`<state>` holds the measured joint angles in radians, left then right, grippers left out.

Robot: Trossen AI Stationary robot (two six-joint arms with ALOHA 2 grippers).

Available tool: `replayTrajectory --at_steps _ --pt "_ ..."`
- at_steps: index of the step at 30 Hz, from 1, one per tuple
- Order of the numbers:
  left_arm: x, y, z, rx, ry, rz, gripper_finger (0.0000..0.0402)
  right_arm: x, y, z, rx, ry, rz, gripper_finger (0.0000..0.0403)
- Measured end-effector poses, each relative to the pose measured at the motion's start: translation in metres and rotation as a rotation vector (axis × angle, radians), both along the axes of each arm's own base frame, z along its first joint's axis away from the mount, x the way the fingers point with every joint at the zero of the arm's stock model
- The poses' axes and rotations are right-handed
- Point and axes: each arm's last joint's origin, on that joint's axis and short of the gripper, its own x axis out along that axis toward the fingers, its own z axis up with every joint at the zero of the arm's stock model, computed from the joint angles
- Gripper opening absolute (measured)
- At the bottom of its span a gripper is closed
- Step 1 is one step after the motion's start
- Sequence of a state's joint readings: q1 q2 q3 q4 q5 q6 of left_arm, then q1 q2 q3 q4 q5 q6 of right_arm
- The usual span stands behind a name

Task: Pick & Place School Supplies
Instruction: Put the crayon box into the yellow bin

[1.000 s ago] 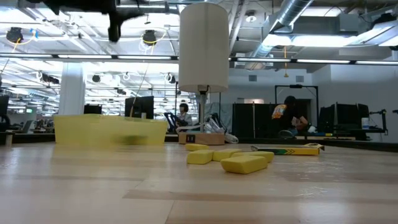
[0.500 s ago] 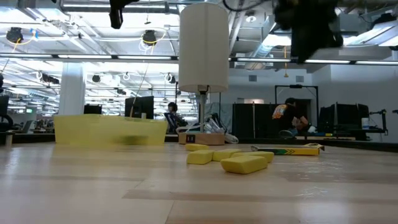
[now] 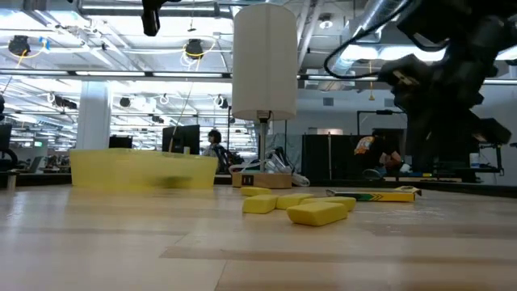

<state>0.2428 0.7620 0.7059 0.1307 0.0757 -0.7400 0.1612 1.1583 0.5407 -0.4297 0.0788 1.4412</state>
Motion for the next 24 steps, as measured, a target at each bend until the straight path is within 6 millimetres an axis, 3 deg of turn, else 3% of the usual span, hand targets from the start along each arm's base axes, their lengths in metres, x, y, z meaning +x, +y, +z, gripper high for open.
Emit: replayTrajectory --at_steps 8,18,24 --pt "0.0 -0.001 0.0 -0.01 -0.002 -0.003 0.0103 -0.001 -0.012 -0.006 -0.058 0.045 -0.018 0.0113" --pt "0.0 -0.001 0.0 -0.028 -0.005 -0.005 0.0103 0.001 -0.025 -0.007 -0.094 0.049 -0.017 0.02" --pt "0.0 -0.001 0.0 -0.028 -0.005 -0.005 0.0103 0.002 -0.029 -0.013 -0.11 0.091 -0.01 0.0198"
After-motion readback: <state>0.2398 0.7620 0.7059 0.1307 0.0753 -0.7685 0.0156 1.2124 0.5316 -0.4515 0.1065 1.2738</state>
